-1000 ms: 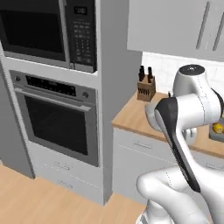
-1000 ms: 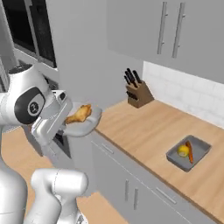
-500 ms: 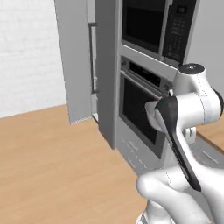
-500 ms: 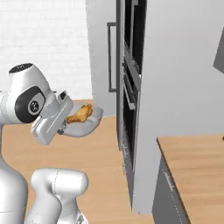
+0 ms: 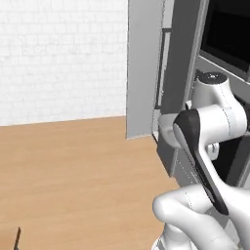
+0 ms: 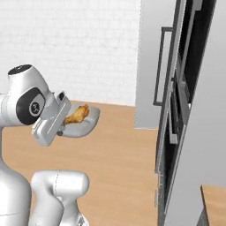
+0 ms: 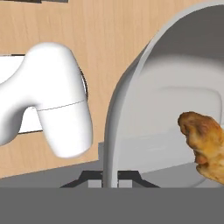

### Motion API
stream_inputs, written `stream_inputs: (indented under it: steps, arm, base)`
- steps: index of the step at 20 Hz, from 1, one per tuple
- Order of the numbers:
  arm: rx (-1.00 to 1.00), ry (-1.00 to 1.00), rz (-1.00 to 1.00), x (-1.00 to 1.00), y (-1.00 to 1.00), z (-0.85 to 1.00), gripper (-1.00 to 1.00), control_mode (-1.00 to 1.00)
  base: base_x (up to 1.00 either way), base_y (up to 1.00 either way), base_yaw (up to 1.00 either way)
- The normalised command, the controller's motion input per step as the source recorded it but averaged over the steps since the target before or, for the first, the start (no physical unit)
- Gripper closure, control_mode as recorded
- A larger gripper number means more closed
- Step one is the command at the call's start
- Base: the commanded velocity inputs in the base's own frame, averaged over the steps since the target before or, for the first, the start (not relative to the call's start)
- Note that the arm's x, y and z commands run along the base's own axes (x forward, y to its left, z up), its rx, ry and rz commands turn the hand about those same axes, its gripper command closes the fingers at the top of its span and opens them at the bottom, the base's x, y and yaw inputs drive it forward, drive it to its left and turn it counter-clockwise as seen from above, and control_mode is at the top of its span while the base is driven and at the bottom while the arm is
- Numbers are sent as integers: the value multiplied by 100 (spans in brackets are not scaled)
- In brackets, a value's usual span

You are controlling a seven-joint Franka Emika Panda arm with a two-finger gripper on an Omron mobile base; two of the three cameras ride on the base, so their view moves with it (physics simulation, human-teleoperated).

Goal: Take the meat container that has the chicken drumstick and place it on the second highest rack of the freezer. Then take the vegetable container that has the carrot and lemon and place it on the highest rack of the freezer.

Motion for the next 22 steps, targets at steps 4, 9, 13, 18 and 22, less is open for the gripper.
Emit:
stream_inputs:
  steps: [4, 9, 13, 18, 22]
  arm:
    - [0, 0, 0, 0, 0, 0, 100, 100]
    - [0, 0, 0, 0, 0, 0, 100, 100]
    - [0, 0, 0, 0, 0, 0, 100, 100]
    - [0, 0, 0, 0, 0, 0, 100, 100]
    - [0, 0, 0, 0, 0, 0, 100, 100]
  base:
    - [100, 24, 1]
    - [100, 11, 0]
    - [100, 0, 0]
    - [95, 0, -6]
    - [82, 0, -12]
